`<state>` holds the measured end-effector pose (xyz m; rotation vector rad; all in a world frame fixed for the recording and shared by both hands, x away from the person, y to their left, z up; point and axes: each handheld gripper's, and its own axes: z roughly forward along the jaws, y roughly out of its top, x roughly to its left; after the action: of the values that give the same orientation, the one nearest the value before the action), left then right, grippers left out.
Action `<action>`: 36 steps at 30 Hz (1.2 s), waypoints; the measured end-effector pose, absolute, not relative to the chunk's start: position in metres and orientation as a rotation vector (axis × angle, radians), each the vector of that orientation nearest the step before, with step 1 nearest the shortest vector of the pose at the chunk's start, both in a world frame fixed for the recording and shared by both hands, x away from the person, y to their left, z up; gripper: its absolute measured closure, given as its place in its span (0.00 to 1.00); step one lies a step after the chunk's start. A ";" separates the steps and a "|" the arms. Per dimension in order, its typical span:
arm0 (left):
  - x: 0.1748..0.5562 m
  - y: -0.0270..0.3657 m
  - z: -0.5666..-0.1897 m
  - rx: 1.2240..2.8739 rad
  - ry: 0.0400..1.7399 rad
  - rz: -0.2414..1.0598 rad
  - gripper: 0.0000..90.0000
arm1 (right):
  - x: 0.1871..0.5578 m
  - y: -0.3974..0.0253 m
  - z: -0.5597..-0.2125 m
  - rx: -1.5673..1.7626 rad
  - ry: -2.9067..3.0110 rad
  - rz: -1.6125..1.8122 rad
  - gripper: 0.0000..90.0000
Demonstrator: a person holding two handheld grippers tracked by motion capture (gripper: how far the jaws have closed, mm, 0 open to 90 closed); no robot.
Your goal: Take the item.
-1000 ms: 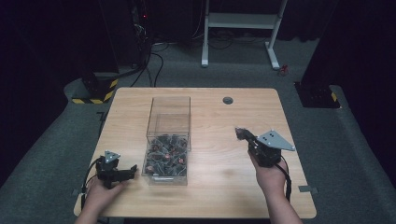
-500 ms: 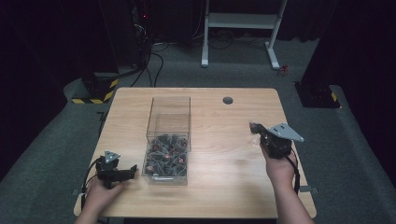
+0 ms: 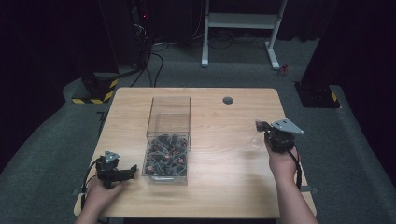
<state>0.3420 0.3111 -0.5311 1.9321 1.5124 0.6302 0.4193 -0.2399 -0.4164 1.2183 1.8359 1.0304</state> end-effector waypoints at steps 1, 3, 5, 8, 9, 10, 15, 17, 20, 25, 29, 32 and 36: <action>0.342 0.311 -0.531 1.932 1.513 0.630 0.01 | 0.420 -0.241 -0.417 1.222 1.836 1.027 1.00; 0.342 0.311 -0.531 1.932 1.513 0.630 0.01 | 0.421 -0.242 -0.419 1.231 1.837 1.015 1.00; 0.342 0.311 -0.531 1.932 1.512 0.630 0.01 | 0.423 -0.244 -0.421 1.240 1.838 1.012 1.00; 0.342 0.311 -0.531 1.932 1.513 0.630 0.01 | 0.425 -0.246 -0.424 1.251 1.840 0.997 1.00; 0.342 0.311 -0.531 1.932 1.512 0.630 0.01 | 0.426 -0.247 -0.425 1.252 1.842 0.993 1.00; 0.342 0.311 -0.531 1.932 1.513 0.630 0.01 | 0.427 -0.247 -0.426 1.258 1.842 0.989 1.00; 0.342 0.311 -0.531 1.932 1.513 0.630 0.01 | 0.428 -0.248 -0.432 1.276 1.854 0.976 1.00; 0.342 0.311 -0.531 1.932 1.513 0.630 0.01 | 0.428 -0.248 -0.435 1.274 1.859 0.967 1.00; 0.342 0.311 -0.531 1.932 1.512 0.631 0.01 | 0.429 -0.247 -0.438 1.281 1.864 0.960 1.00; 0.342 0.311 -0.531 1.931 1.513 0.631 0.01 | 0.430 -0.247 -0.442 1.295 1.875 0.942 1.00; 0.342 0.311 -0.531 1.932 1.513 0.631 0.01 | 0.431 -0.247 -0.446 1.304 1.884 0.931 0.99; 0.342 0.311 -0.531 1.932 1.513 0.630 0.01 | 0.431 -0.246 -0.444 1.298 1.880 0.953 0.87; 0.342 0.311 -0.531 1.932 1.513 0.630 0.01 | 0.426 -0.244 -0.435 1.296 1.847 1.004 0.76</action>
<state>0.3420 0.3110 -0.5311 1.9316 1.5126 0.6300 0.4260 -0.2443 -0.4354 1.2955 1.8470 1.0041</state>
